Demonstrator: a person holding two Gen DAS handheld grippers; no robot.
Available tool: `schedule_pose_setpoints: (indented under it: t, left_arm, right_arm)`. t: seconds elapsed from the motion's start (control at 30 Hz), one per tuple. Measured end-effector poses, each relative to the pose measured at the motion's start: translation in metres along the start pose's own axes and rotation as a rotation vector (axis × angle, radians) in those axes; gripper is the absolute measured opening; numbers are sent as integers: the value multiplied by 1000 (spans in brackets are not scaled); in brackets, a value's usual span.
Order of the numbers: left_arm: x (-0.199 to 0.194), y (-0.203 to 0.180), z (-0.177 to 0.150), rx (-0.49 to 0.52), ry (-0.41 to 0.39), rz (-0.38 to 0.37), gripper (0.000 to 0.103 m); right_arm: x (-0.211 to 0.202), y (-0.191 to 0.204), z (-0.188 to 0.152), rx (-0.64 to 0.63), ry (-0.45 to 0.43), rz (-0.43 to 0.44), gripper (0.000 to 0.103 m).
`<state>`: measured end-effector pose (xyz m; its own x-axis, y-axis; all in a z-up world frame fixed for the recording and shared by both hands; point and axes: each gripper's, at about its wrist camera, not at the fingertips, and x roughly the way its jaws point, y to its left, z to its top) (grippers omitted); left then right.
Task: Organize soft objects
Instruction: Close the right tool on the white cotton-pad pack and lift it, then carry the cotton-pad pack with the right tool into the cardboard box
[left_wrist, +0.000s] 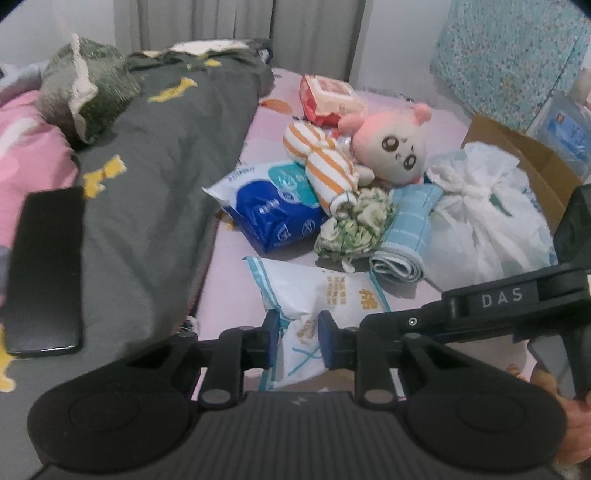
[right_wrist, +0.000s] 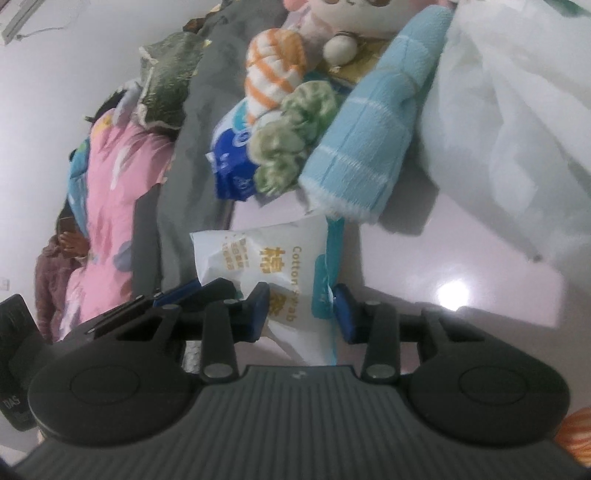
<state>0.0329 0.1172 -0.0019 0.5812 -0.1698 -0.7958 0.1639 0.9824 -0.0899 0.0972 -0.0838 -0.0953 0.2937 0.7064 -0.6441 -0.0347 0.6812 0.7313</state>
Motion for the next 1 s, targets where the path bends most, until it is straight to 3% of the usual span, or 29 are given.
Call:
schedule_pose_setpoints:
  t: [0.27, 0.5, 0.73, 1.0]
  left_arm:
    - [-62, -13, 13, 72, -126, 66, 23]
    - [-104, -44, 42, 163, -256, 54, 23]
    - [-91, -116, 91, 294, -301, -132, 23]
    - [-15, -250, 151, 423, -217, -401, 23]
  right_arm:
    - [-25, 35, -3, -51, -28, 102, 36]
    - [-78, 63, 6, -105, -145, 197, 36]
    - [-163, 30, 16, -53, -329, 200, 36]
    - [-280, -67, 26, 118, -578, 54, 36]
